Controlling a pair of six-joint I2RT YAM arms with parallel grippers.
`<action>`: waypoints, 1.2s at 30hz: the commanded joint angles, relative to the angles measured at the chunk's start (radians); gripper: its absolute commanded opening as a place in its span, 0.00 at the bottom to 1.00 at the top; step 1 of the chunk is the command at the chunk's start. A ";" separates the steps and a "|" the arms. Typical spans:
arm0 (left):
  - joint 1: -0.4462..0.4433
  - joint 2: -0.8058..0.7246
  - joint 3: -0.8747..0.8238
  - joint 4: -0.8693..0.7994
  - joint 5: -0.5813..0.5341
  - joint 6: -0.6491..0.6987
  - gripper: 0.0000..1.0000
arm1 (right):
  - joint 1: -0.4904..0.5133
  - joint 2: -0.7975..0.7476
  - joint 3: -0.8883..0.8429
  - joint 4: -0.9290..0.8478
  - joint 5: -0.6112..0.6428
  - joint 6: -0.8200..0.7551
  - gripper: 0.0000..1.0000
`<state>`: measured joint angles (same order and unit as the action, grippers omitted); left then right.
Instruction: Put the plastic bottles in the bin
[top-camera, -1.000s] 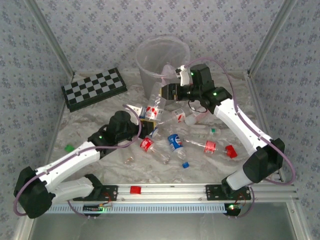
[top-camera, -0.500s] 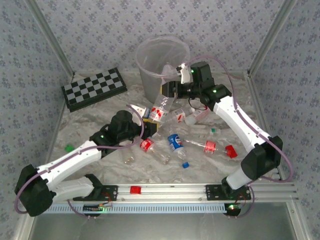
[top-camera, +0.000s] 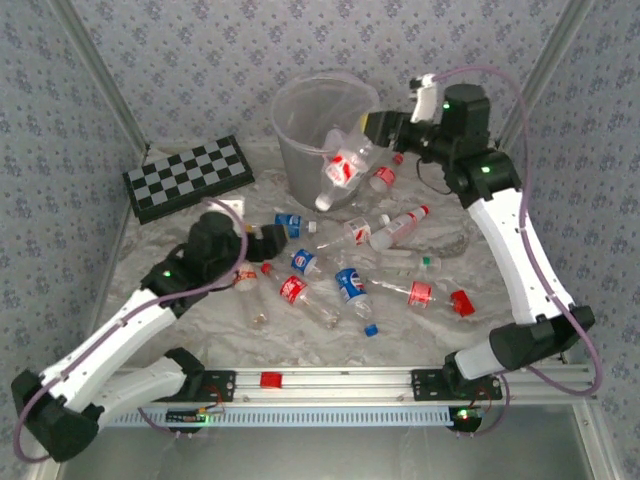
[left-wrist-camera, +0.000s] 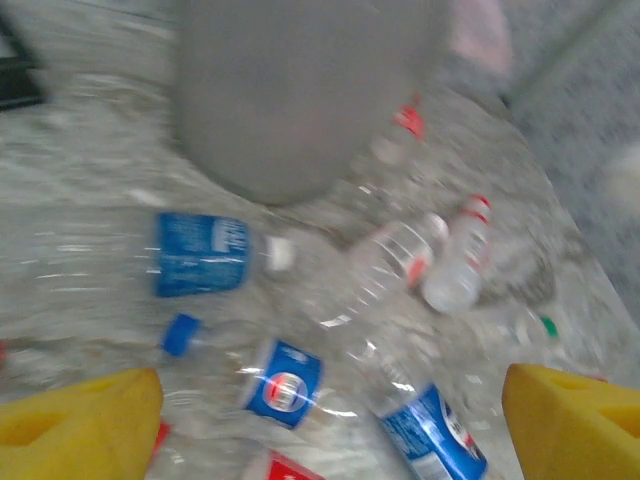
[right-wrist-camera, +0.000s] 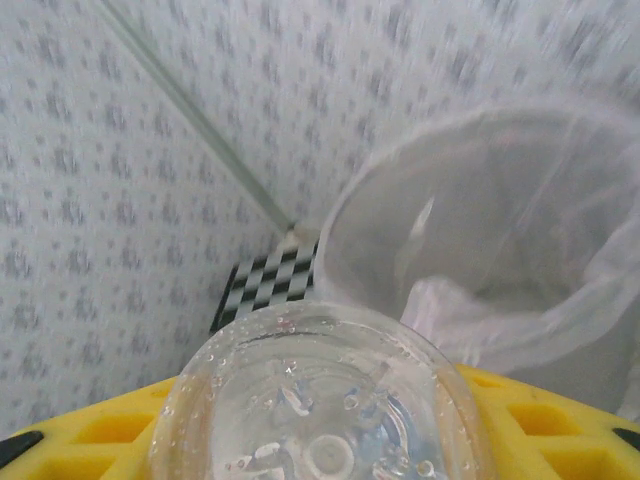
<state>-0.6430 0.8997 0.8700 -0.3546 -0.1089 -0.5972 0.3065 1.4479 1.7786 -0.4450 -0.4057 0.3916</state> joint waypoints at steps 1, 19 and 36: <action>0.084 -0.073 -0.040 -0.157 -0.015 -0.133 0.86 | -0.036 -0.020 0.036 0.130 0.077 0.003 0.47; 0.047 0.052 -0.094 -0.404 -0.014 -0.197 0.83 | 0.014 0.616 0.685 0.052 0.346 -0.231 0.39; -0.138 0.099 -0.054 -0.480 -0.035 -0.263 0.79 | 0.113 0.838 0.717 -0.119 0.385 -0.400 0.64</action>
<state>-0.7628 0.9909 0.7818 -0.7868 -0.1287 -0.8410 0.4156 2.2902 2.4706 -0.5598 -0.0460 0.0273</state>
